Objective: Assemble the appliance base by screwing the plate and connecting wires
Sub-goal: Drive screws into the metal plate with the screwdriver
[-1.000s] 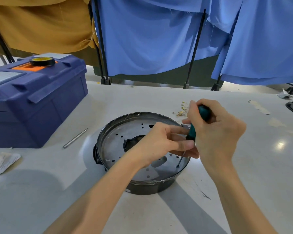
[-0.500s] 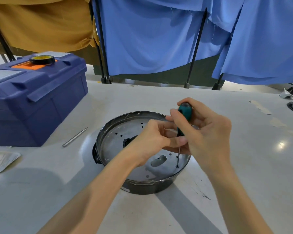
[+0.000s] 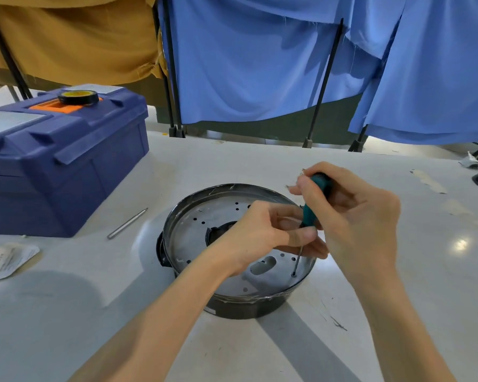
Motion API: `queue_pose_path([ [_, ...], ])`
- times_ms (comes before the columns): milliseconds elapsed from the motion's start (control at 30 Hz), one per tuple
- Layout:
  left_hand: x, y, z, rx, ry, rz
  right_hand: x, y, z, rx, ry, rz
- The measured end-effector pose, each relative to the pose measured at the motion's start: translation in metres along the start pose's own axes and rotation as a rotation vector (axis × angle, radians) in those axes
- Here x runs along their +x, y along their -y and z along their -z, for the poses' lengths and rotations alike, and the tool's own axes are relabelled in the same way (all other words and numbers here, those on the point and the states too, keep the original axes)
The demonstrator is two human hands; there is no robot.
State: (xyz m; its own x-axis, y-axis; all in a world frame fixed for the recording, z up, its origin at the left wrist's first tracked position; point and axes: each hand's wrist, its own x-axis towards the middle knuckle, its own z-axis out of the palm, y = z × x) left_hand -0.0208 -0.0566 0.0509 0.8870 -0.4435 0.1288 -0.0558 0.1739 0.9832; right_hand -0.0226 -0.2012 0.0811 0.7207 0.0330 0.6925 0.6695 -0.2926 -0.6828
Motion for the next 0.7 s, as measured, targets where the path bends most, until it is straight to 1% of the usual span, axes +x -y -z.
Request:
queue_pose_path([
  [100,0.004,0.000,-0.009,0.068,0.013,0.026,-0.008,0.000,-0.010,-0.297,-0.302,0.066],
  [133,0.004,0.000,-0.010,0.081,0.021,0.028,-0.009,0.001,-0.010,-0.332,-0.344,0.077],
  [167,0.004,0.000,-0.009,0.084,0.029,0.025,-0.009,0.001,-0.006,-0.300,-0.309,0.063],
  [200,0.002,-0.001,-0.009,0.079,0.034,0.023,-0.006,0.000,-0.001,-0.198,-0.215,0.015],
  [267,0.000,-0.002,-0.003,0.066,0.040,0.030,0.002,0.001,0.012,0.088,0.103,-0.143],
  [300,-0.001,-0.002,-0.002,0.061,0.043,0.038,0.004,0.002,0.017,0.190,0.239,-0.164],
  [333,-0.002,-0.002,-0.001,0.057,0.046,0.044,0.005,0.002,0.019,0.234,0.317,-0.148],
  [367,-0.003,-0.003,0.000,0.048,0.048,0.045,0.005,0.003,0.020,0.227,0.326,-0.122],
  [400,-0.003,-0.003,0.000,0.033,0.044,0.039,0.004,0.003,0.018,0.190,0.284,-0.102],
  [467,-0.003,-0.004,-0.001,0.017,0.031,0.015,0.001,0.002,0.011,0.075,0.101,-0.098],
  [600,0.006,-0.002,-0.011,0.099,0.002,0.036,-0.007,-0.001,-0.010,-0.326,-0.280,-0.047],
  [633,0.007,-0.002,-0.012,0.105,0.001,0.046,-0.009,0.001,-0.012,-0.374,-0.326,-0.027],
  [667,0.006,-0.002,-0.011,0.103,0.005,0.048,-0.011,0.003,-0.010,-0.370,-0.315,-0.020],
  [700,0.004,-0.003,-0.010,0.098,0.011,0.047,-0.010,0.005,-0.005,-0.311,-0.252,-0.046],
])
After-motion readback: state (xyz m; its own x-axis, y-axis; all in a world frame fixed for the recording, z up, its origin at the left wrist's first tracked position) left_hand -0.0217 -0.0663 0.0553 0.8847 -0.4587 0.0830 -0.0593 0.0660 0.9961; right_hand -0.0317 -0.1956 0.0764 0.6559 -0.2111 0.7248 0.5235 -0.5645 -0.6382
